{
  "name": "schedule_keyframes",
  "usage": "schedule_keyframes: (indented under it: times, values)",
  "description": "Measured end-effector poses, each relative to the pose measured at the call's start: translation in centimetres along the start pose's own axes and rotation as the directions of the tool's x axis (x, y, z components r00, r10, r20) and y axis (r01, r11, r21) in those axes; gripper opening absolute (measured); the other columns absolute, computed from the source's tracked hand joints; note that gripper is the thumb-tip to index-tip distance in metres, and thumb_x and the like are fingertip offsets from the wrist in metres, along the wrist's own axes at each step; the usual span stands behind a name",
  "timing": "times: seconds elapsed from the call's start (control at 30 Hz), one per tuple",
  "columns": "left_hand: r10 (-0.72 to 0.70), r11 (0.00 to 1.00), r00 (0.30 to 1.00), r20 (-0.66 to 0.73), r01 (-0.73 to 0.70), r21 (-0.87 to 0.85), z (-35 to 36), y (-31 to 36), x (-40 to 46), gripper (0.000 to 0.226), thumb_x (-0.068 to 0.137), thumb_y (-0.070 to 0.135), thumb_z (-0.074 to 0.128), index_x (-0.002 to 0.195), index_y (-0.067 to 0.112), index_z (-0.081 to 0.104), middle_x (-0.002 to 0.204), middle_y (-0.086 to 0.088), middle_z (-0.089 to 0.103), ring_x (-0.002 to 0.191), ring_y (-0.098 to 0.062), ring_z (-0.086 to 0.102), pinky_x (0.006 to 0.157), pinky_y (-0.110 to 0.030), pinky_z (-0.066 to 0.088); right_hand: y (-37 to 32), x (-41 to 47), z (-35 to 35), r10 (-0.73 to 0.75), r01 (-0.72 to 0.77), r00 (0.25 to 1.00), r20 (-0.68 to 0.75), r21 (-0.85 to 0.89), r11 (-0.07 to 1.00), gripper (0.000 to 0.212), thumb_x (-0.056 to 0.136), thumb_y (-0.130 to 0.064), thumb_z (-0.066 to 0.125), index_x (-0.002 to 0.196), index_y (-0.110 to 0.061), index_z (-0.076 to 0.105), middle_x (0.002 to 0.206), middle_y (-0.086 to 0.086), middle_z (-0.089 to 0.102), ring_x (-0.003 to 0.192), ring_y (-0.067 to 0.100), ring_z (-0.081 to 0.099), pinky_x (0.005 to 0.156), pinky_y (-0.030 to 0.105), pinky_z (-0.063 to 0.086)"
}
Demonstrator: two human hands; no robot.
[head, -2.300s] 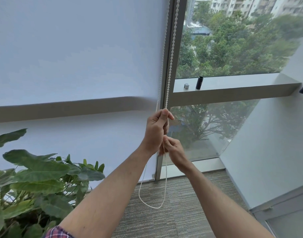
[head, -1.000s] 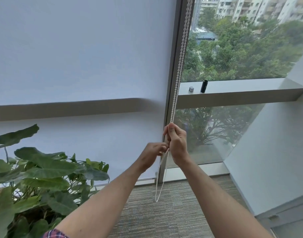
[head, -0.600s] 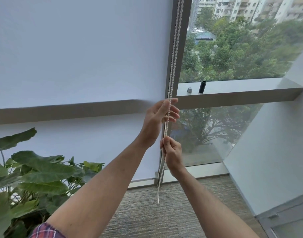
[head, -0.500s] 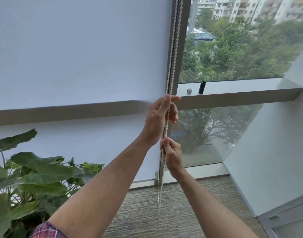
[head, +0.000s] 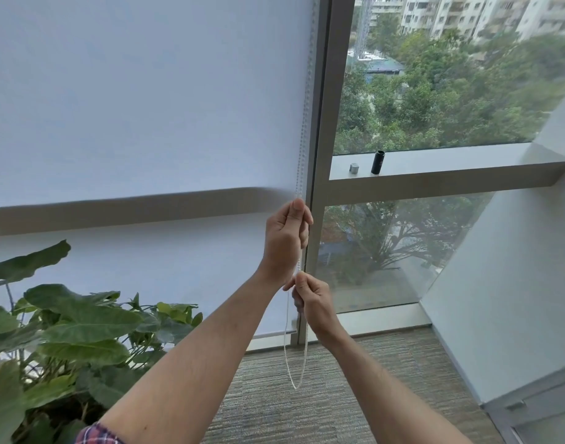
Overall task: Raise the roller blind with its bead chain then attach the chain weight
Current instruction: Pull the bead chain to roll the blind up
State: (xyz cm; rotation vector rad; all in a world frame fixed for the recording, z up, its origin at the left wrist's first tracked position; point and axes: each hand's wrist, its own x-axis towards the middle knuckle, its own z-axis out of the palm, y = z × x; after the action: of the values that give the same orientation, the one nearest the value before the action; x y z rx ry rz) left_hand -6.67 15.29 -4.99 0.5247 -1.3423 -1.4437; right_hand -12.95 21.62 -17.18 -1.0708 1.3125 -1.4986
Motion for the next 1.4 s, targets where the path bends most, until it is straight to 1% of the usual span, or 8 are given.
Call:
schedule_keyframes:
  times: [0.1,0.2,0.43,0.6,0.77,1.03,1.17,1.4]
  values:
    - [0.006,1.0,1.0,-0.004,-0.006,0.028,-0.2,-0.1,0.3,0.043,0.101,0.031,0.042,0.06,0.028,0.057,0.043,0.012,0.037,0.036,-0.005,0.028,0.039,-0.018,0.025,-1.5,1.0,-1.2,0.062,-0.058,0.997,0.05,-0.066,0.996,0.037,0.093,-0.044,0.047,0.1,-0.022,0.076,0.088,0.004,0.074,0.081,0.016,0.07,0.073,0.028,0.047]
    - [-0.014,0.999,1.0,-0.014,0.015,0.031,-0.5,-0.7,0.2,0.042,0.101,0.031,0.043,0.062,0.025,0.056,0.043,0.007,0.036,0.038,-0.008,0.027,0.04,-0.021,0.024,-4.5,2.9,-2.3,0.022,-0.021,0.999,-0.032,0.019,1.0,0.041,0.091,-0.04,0.05,0.122,-0.019,0.068,0.109,-0.001,0.075,0.105,0.014,0.069,0.086,0.034,0.05]
    - [-0.091,0.996,0.996,0.009,0.091,-0.004,-0.3,-3.3,-1.5,0.036,0.104,0.024,0.042,0.071,0.011,0.051,0.047,0.009,0.039,0.039,-0.006,0.03,0.039,-0.02,0.026,-12.8,5.5,-0.3,-0.211,0.21,0.977,-0.01,0.156,0.965,0.039,0.101,-0.035,0.043,0.111,-0.01,0.071,0.091,0.014,0.069,0.078,0.023,0.066,0.066,0.025,0.053]
    - [-0.102,0.994,0.995,0.021,0.101,0.032,-0.7,-3.3,-1.6,0.037,0.102,0.028,0.043,0.071,0.012,0.054,0.047,0.004,0.036,0.04,-0.009,0.027,0.04,-0.024,0.023,-15.1,6.4,0.4,-0.339,0.32,0.94,0.037,0.246,0.915,0.035,0.104,-0.031,0.039,0.1,-0.017,0.071,0.069,0.001,0.048,0.053,0.013,0.034,0.047,0.028,0.026]
    - [-0.13,0.991,0.991,0.025,0.129,0.036,-0.4,-3.9,-1.9,0.037,0.106,0.015,0.039,0.071,0.008,0.048,0.046,0.01,0.036,0.04,-0.006,0.028,0.04,-0.021,0.025,-14.6,6.6,1.1,-0.294,0.296,0.955,-0.045,0.241,0.924,0.042,0.103,-0.04,0.041,0.071,-0.025,0.063,0.051,-0.016,0.032,0.042,0.004,0.022,0.038,0.018,0.023]
    - [-0.226,0.952,0.97,0.086,0.202,0.229,-2.0,-6.8,-4.0,0.037,0.104,0.011,0.043,0.068,0.014,0.049,0.055,0.006,0.038,0.048,-0.006,0.032,0.048,-0.022,0.027,-10.0,5.0,0.5,-0.243,0.265,0.956,-0.165,0.128,0.956,0.042,0.1,-0.033,0.044,0.062,-0.024,0.059,0.047,-0.005,0.03,0.038,0.007,0.024,0.038,0.022,0.017]
    - [-0.259,0.918,0.947,0.19,0.18,0.354,-3.8,-7.3,-4.4,0.031,0.098,0.014,0.047,0.078,0.024,0.068,0.066,0.001,0.06,0.061,-0.013,0.054,0.06,-0.027,0.045,-8.9,4.5,-0.5,-0.232,0.249,0.952,-0.197,0.067,0.966,0.041,0.1,-0.029,0.044,0.061,-0.023,0.056,0.047,-0.002,0.031,0.038,0.007,0.026,0.037,0.021,0.019]
    - [-0.13,0.973,0.991,0.044,0.119,0.196,-3.4,-3.2,-1.0,0.029,0.095,0.026,0.046,0.106,0.015,0.071,0.096,-0.012,0.073,0.091,-0.023,0.069,0.081,-0.033,0.056,-5.1,3.5,-0.6,-0.18,0.19,0.966,-0.186,0.04,0.981,0.04,0.098,-0.027,0.045,0.06,-0.023,0.057,0.049,-0.011,0.037,0.044,0.005,0.028,0.043,0.02,0.024]
